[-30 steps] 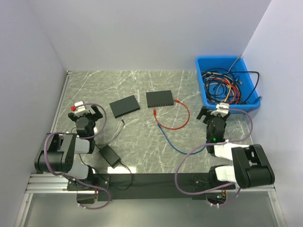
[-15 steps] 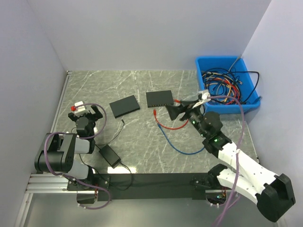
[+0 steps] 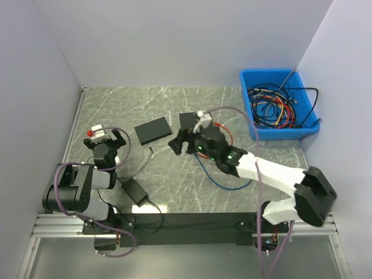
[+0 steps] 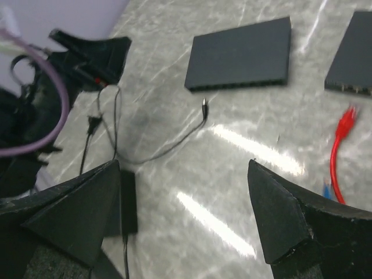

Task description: Insert the plug into the switch port

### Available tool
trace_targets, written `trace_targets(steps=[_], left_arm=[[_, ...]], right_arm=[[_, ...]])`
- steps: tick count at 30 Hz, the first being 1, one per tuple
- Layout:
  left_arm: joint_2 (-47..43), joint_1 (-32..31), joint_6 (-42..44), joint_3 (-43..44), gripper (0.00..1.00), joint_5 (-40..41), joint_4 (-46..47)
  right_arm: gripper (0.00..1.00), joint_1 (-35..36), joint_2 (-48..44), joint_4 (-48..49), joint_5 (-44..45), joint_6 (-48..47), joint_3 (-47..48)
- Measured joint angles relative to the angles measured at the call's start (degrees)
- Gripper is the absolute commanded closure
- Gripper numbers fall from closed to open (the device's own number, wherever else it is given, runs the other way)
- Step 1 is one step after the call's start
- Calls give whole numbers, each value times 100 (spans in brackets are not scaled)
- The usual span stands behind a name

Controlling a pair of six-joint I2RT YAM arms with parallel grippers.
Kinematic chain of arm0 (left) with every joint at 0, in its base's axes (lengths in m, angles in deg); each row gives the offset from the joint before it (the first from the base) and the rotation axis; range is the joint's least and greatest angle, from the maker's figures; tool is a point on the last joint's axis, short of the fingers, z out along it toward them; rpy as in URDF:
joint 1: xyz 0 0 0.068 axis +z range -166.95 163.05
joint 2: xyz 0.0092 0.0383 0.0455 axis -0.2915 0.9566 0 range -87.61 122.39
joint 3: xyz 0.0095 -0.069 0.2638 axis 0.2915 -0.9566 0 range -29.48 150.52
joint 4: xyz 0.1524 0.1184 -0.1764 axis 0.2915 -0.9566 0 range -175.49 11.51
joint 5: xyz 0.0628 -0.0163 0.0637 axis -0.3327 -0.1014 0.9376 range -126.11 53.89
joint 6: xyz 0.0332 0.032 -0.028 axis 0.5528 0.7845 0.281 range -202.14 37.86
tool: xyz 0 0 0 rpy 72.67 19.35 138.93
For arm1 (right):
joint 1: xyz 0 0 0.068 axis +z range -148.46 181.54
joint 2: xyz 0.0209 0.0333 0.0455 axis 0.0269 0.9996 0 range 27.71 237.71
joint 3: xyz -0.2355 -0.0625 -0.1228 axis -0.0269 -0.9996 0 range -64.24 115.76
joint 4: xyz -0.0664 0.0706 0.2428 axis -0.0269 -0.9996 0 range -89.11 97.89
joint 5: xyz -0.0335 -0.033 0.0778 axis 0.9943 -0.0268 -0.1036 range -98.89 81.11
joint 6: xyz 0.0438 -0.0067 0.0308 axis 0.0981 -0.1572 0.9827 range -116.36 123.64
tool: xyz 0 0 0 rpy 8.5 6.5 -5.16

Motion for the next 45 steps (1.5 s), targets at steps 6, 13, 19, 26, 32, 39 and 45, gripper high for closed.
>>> trace_targets(steps=[6,13,19,26,32,39,45], left_arm=[[0,0,0,0,1,0,-2],[0,0,0,0,0,0,-4],[0,0,-2,0,0,0,-4],[0,0,0,0,0,0,-4],[0,0,0,0,0,0,-2],[0,0,-2,0,0,0,-4],[0,0,0,0,0,0,-4]], right_arm=[[9,448,1718,-999,944,-330,1823],[16,767,3180,-2020,1609,-595,3121],[22,802,3853,-2352,1657,-669,3805],[31,811,4531,-2481,1591,-669,4330],[36,813,5023,-2612,1486,-667,4795],[44,815,5403,-2730,1482,-664,5235],[51,815,5637,-2841,1460,-658,5388]])
